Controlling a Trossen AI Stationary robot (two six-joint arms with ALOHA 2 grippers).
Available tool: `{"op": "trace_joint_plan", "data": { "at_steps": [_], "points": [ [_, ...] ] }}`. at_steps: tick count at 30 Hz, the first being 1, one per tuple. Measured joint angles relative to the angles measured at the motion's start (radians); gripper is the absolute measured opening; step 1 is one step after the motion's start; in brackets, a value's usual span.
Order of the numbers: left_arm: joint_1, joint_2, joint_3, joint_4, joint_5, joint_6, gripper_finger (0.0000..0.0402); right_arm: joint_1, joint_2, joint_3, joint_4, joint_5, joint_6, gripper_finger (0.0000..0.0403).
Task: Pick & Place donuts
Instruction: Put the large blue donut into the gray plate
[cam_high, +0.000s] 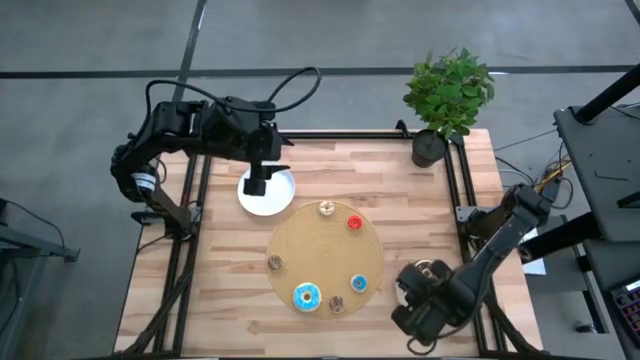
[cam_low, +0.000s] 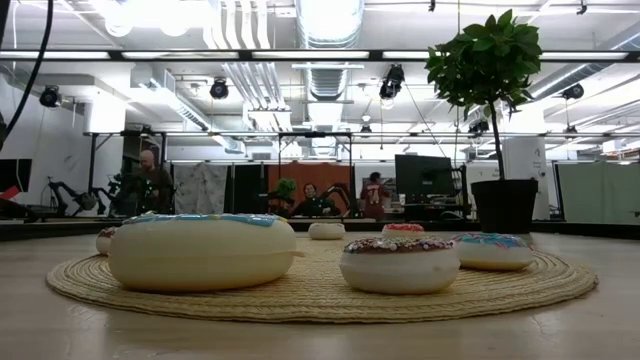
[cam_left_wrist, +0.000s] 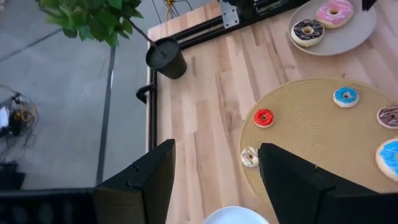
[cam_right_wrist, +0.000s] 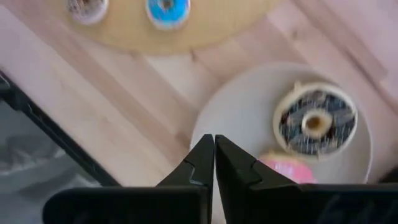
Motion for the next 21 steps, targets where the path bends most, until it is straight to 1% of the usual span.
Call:
{"op": "trace_joint_plan", "data": {
  "at_steps": [5, 8, 12, 17, 21],
  "points": [
    [0.0, 0.0, 0.0, -0.061, 0.011, -0.055, 0.0202, -0.062, -0.015, -0.001, 0.051, 0.009, -0.125, 0.0008],
    [0.0, 0.0, 0.0, -0.101, 0.035, -0.082, 0.0202, -0.101, -0.032, -0.001, 0.072, 0.009, -0.214, 0.0008],
    [0.0, -0.002, 0.0, -0.131, 0.072, -0.104, 0.0202, -0.155, -0.048, -0.001, 0.071, 0.009, -0.288, 0.0008],
    [0.0, -0.018, 0.0, -0.12, 0.153, -0.113, 0.0202, -0.21, -0.058, -0.001, 0.071, 0.009, -0.397, 0.0008],
    [0.0, -0.035, 0.0, -0.103, 0.156, -0.124, 0.0202, -0.248, -0.058, -0.001, 0.071, 0.008, -0.471, 0.0008]
  ]
}}
